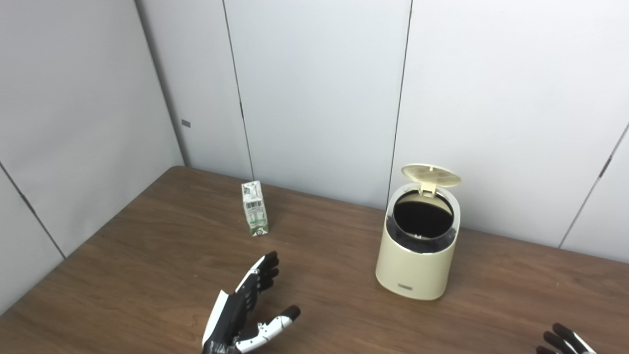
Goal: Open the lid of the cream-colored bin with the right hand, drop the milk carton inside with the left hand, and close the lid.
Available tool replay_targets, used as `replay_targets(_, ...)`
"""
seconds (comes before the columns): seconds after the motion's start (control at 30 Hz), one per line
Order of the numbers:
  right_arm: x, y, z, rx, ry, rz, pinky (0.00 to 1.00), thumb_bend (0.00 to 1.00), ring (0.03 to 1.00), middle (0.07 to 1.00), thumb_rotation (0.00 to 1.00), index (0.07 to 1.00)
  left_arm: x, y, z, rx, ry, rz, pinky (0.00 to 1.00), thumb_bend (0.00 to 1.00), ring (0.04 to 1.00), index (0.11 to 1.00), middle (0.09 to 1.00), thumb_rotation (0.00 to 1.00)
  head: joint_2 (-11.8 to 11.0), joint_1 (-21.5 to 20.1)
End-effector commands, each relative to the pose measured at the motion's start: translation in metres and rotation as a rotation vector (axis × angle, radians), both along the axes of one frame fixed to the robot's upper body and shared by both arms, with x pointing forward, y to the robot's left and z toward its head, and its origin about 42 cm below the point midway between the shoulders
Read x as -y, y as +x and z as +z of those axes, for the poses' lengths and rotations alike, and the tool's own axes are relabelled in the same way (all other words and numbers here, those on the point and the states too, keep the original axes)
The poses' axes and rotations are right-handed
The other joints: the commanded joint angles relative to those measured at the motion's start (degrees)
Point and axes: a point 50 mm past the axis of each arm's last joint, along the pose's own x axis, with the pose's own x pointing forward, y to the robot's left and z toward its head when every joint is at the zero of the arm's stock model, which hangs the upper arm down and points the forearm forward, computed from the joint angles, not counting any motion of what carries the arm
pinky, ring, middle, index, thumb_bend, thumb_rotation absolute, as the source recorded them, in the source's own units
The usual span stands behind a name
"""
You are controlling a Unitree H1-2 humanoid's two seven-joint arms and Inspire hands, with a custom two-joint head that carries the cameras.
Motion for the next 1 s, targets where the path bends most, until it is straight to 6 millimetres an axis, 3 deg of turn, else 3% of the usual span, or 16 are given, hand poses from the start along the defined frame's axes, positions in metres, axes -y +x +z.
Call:
replay_targets(0.0,0.003,0.004,0.017,0.067,-0.003,0.006,0.61,0.82,0.757,0.805,0.8,0.802,-0.011,0.009,0.025,0.086,0.047,0.058,0.86,0.78,0.885,0.939,0.912,0.21,-0.4,-0.4)
replay_targets(0.1,0.003,0.005,0.016,0.069,-0.004,0.012,0.6,0.83,0.754,0.801,0.8,0.799,-0.028,0.019,0.04,0.107,0.105,0.101,0.79,0.84,0.86,0.933,0.899,0.17,-0.8,-0.7)
replay_targets(0.33,0.004,0.005,0.014,0.068,-0.035,0.011,0.58,0.82,0.729,0.79,0.81,0.801,-0.063,0.05,0.079,0.144,0.197,0.153,0.73,0.92,0.868,0.923,0.91,0.1,-1.0,-1.0)
replay_targets(0.53,0.002,0.006,0.012,0.076,-0.035,0.017,0.57,0.84,0.727,0.784,0.81,0.795,-0.083,0.074,0.1,0.133,0.295,0.181,0.74,0.95,0.851,0.921,0.912,0.14,-1.4,-1.7)
replay_targets(0.7,0.001,0.005,0.011,0.077,-0.035,0.027,0.58,0.83,0.737,0.795,0.81,0.805,-0.092,0.094,0.108,0.095,0.351,0.185,0.83,0.95,0.901,0.928,0.934,0.16,-1.3,-1.7)
replay_targets(0.87,0.0,0.003,0.011,0.075,-0.032,0.031,0.59,0.85,0.753,0.805,0.81,0.813,-0.1,0.119,0.113,0.046,0.4,0.146,0.96,0.97,0.989,0.996,0.998,0.2,-1.0,-2.0)
replay_targets(0.97,0.0,0.002,0.011,0.073,-0.02,0.035,0.59,0.86,0.754,0.805,0.8,0.812,-0.102,0.132,0.115,0.023,0.432,0.132,0.95,0.97,0.998,1.0,1.0,0.19,-0.9,-2.2)
